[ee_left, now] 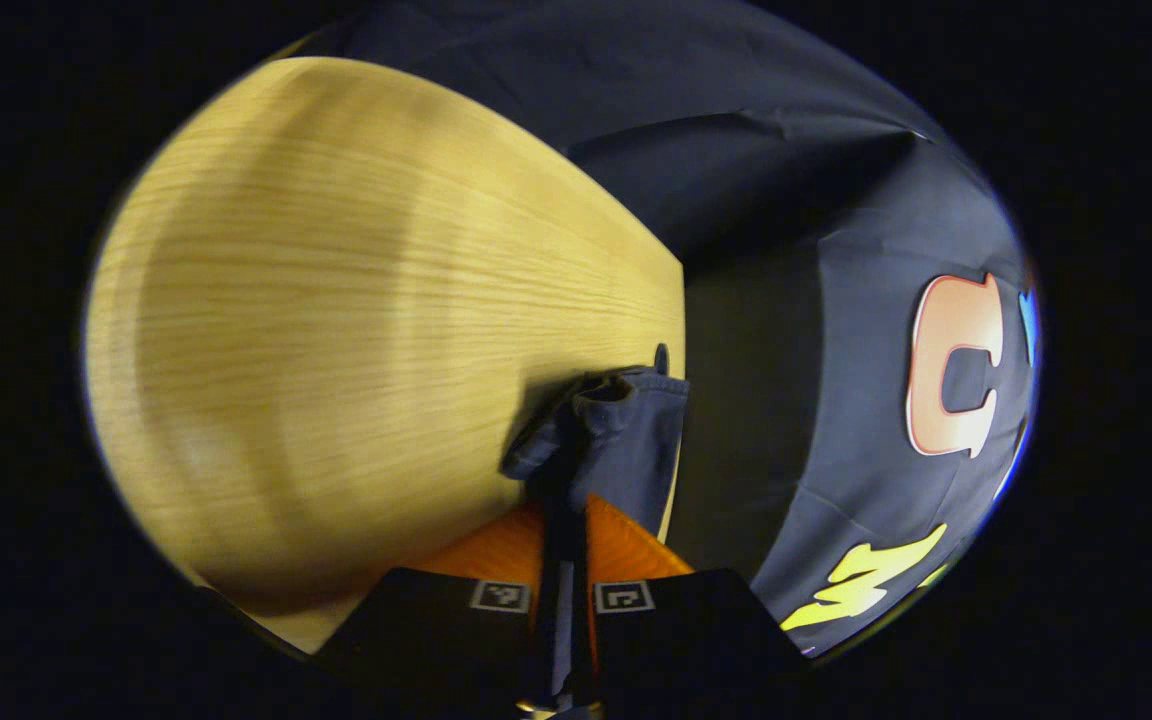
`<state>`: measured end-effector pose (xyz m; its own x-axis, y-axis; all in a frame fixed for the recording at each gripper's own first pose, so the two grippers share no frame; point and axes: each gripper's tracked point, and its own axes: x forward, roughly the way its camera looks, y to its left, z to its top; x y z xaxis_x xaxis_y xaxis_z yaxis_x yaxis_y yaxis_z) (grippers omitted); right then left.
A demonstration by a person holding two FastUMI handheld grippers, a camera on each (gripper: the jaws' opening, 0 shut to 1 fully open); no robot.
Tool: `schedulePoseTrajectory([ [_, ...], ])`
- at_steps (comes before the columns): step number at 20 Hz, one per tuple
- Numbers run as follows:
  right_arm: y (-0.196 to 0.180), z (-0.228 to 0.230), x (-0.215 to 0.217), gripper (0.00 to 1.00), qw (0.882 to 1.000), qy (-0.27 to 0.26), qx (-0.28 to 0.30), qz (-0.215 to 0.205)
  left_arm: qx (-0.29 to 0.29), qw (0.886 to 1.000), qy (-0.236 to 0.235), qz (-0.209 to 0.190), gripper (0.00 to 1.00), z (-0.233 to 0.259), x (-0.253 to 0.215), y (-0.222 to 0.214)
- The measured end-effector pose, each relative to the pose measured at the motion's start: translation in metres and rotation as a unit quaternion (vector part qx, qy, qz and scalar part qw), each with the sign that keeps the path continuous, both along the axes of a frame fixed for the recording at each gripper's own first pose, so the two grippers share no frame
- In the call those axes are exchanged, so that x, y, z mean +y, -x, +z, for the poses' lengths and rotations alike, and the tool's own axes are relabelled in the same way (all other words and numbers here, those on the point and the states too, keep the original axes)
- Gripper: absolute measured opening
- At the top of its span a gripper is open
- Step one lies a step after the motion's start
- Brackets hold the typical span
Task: Grasp the waist and the cuffs of the jeans and fold them to make the two legs overlap; first hold the waist and fold one-third of the jeans toward the cuffs, then hold the cuffs and fold the remaining one-third in the same direction to finish folding.
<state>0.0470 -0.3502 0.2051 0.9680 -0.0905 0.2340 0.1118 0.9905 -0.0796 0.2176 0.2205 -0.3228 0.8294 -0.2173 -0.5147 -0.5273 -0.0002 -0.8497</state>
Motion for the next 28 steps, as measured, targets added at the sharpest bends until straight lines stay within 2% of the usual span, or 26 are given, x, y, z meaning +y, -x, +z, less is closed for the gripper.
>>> schedulePoseTrajectory([
  [1,-0.001,-0.002,-0.001,0.97,1.0,0.001,0.002,0.001,0.001,1.0,-0.008,-0.005,0.06,0.0,-0.003,0.001],
  [4,-0.005,-0.011,-0.002,0.97,1.0,-0.003,0.016,0.006,0.008,0.999,-0.048,-0.022,0.04,0.004,-0.004,-0.002],
  [6,-0.005,-0.015,-0.004,0.97,1.0,-0.012,0.023,0.01,-0.009,0.996,-0.08,-0.036,0.04,0.023,-0.006,-0.005],
  [8,-0.006,-0.017,-0.01,0.97,0.999,-0.021,0.023,0.01,-0.03,0.986,-0.149,-0.065,0.04,0.049,-0.011,-0.009],
  [11,-0.003,-0.018,-0.017,0.97,0.999,-0.03,0.023,0.011,-0.073,0.95,-0.28,-0.117,0.03,0.1,-0.034,-0.017],
  [16,0.003,-0.026,-0.039,0.99,0.999,-0.036,0.034,-0.001,-0.135,0.9,-0.382,-0.158,0.03,0.172,-0.086,-0.022],
  [20,0.014,-0.03,-0.065,0.99,0.998,-0.052,0.034,-0.013,-0.189,0.866,-0.422,-0.19,0.04,0.22,-0.147,-0.021],
  [22,0.019,-0.032,-0.075,0.99,0.998,-0.055,0.037,-0.021,-0.209,0.844,-0.448,-0.209,0.03,0.233,-0.178,-0.018],
  [24,0.026,-0.033,-0.086,0.99,0.997,-0.054,0.037,-0.029,-0.227,0.827,-0.462,-0.227,0.03,0.242,-0.211,-0.014],
  [26,0.032,-0.034,-0.097,0.97,0.997,-0.054,0.039,-0.039,-0.243,0.815,-0.464,-0.248,0.03,0.245,-0.243,-0.006],
  [28,0.038,-0.034,-0.11,0.97,0.996,-0.058,0.041,-0.048,-0.255,0.808,-0.458,-0.27,0.03,0.243,-0.277,-0.001],
])
